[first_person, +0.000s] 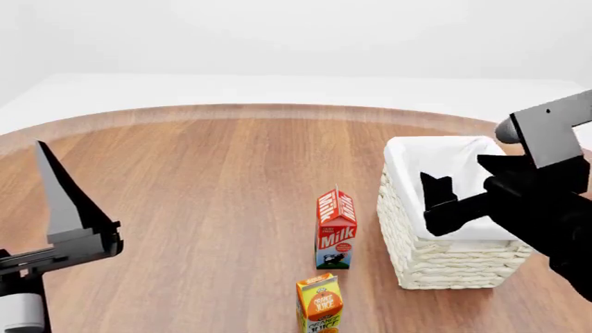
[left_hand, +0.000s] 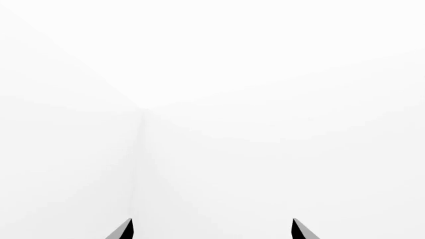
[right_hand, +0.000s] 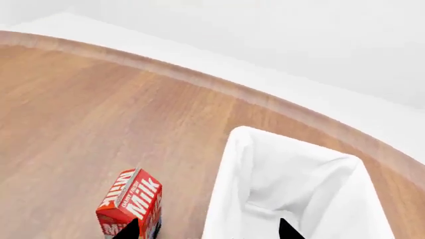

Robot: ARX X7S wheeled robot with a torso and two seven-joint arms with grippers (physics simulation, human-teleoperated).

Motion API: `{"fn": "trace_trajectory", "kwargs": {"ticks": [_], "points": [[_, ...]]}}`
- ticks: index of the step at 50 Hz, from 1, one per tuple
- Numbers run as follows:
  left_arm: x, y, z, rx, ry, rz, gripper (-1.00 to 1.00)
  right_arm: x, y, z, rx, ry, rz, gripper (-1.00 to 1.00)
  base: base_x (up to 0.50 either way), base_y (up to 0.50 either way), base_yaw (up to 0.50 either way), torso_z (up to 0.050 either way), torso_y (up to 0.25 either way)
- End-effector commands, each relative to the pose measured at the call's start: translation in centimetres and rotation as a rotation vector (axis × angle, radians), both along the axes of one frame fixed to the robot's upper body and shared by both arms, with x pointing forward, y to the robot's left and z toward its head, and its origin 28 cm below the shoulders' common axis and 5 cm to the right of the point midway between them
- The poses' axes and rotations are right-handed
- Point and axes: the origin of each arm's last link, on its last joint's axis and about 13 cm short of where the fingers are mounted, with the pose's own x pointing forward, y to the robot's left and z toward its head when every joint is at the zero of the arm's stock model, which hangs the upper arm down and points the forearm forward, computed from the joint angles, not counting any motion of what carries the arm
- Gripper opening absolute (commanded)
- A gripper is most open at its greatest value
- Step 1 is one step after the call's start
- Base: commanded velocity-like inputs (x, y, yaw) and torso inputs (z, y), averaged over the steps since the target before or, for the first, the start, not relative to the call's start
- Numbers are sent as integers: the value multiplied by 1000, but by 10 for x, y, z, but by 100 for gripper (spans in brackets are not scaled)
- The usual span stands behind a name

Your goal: Pick up the cream cheese box and the butter, and put them in the basket.

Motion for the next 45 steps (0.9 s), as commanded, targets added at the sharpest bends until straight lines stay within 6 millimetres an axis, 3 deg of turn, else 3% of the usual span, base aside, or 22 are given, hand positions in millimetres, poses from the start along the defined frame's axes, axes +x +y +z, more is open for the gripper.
{"fn": "trace_trajectory", "kwargs": {"ticks": [1, 19, 31, 45], "points": [[-2, 3, 3, 12, -24, 13, 100, -56, 38, -7, -17, -85, 233, 100, 0, 0, 0, 0, 0], [-3, 4, 3, 11, -26, 19, 100, -87, 88, -49, 67, 55, 410, 100, 0, 0, 0, 0, 0], [-4, 6, 6, 7, -35, 26, 100, -85, 116, -66, 129, 98, 394, 100, 0, 0, 0, 0, 0], [-5, 9, 7, 5, -40, 36, 100, -96, 147, -84, 196, 109, 429, 100, 0, 0, 0, 0, 0]]}}
